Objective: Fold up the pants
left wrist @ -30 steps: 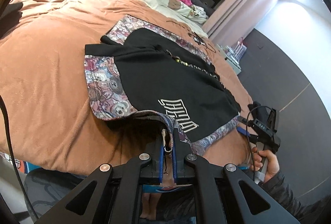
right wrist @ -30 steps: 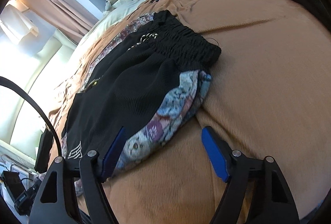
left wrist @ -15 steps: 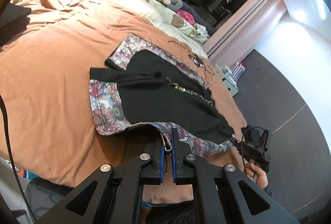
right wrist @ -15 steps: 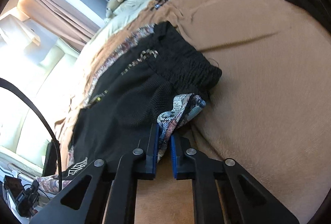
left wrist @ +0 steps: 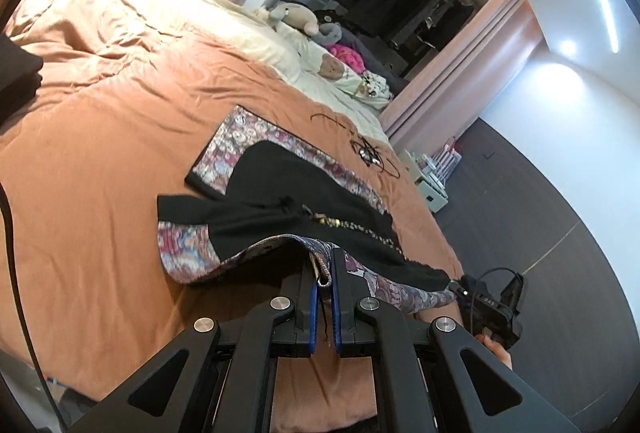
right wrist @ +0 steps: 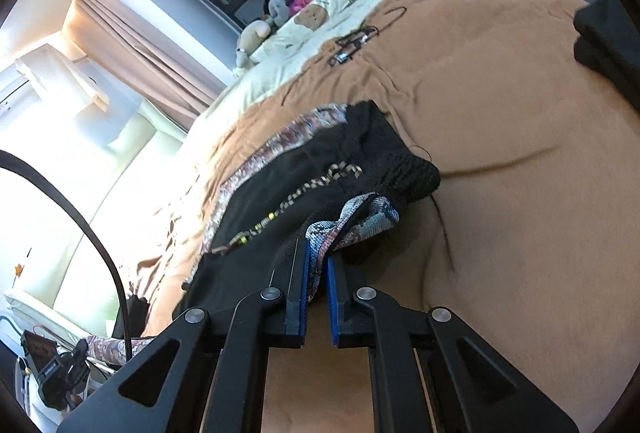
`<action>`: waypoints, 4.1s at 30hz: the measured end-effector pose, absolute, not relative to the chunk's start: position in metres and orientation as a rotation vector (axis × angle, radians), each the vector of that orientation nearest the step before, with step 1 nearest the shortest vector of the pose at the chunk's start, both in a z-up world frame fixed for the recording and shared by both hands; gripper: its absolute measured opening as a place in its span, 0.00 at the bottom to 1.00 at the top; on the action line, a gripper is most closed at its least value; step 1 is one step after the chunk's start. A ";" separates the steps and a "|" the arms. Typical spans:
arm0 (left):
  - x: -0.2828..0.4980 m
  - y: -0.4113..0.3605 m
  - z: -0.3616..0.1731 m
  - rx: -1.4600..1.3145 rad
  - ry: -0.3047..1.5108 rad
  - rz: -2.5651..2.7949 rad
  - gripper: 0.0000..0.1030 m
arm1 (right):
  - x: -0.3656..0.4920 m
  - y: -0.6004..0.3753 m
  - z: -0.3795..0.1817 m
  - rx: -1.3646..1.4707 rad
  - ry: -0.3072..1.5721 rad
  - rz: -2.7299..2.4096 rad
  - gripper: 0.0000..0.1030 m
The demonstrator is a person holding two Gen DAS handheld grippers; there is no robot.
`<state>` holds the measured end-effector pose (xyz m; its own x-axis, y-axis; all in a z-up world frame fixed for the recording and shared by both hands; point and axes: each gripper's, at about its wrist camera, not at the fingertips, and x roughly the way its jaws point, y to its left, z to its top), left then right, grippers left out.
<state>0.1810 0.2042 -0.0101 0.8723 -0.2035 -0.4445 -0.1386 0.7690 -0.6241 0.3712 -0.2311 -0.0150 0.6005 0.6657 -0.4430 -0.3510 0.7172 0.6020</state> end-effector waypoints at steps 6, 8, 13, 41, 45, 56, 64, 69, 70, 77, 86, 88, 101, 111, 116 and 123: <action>0.217 0.222 -0.003 -0.696 0.532 -0.004 0.05 | 0.396 -0.216 -0.007 0.494 0.704 0.625 0.05; 0.230 0.229 -0.004 -0.704 0.538 0.000 0.05 | 0.404 -0.209 -0.004 0.484 0.704 0.623 0.05; 0.265 0.252 -0.014 -0.735 0.578 0.032 0.05 | 0.427 -0.190 0.000 0.454 0.710 0.623 0.05; 0.360 0.266 -0.080 -0.256 0.883 0.175 0.85 | 0.477 -0.130 0.012 0.095 0.724 0.579 0.73; 0.364 0.256 -0.093 -0.131 0.953 0.159 0.85 | 0.471 -0.134 0.013 0.018 0.728 0.557 0.73; 0.403 0.257 -0.125 -0.050 1.054 0.162 0.85 | 0.477 -0.126 0.008 -0.118 0.799 0.512 0.73; 0.442 0.277 -0.127 -0.102 1.000 0.128 0.74 | 0.506 -0.114 0.002 -0.110 0.815 0.488 0.73; 0.457 0.288 -0.131 -0.140 0.988 0.104 0.64 | 0.513 -0.108 -0.002 -0.115 0.813 0.507 0.73; 0.458 0.288 -0.132 -0.145 0.990 0.090 0.63 | 0.514 -0.109 -0.003 -0.116 0.814 0.511 0.73; 0.444 0.285 -0.133 -0.174 1.004 0.027 0.62 | 0.504 -0.127 0.000 -0.084 0.818 0.561 0.73; 0.430 0.273 -0.134 -0.135 1.011 0.024 0.38 | 0.490 -0.135 0.000 -0.124 0.820 0.565 0.65; 0.434 0.271 -0.135 -0.116 1.017 0.025 0.38 | 0.490 -0.135 -0.001 -0.129 0.823 0.562 0.63; 0.437 0.270 -0.110 -0.079 0.945 0.089 0.08 | 0.492 -0.133 0.002 -0.149 0.786 0.561 0.12; 0.439 0.286 -0.073 -0.090 0.877 0.139 0.08 | 0.492 -0.130 0.020 -0.145 0.782 0.563 0.19; 0.440 0.283 -0.078 -0.076 0.883 0.141 0.08 | 0.503 -0.129 0.008 -0.128 0.810 0.573 0.77; 0.439 0.284 -0.081 -0.077 0.891 0.141 0.08 | 0.526 -0.115 -0.012 -0.135 0.923 0.644 0.41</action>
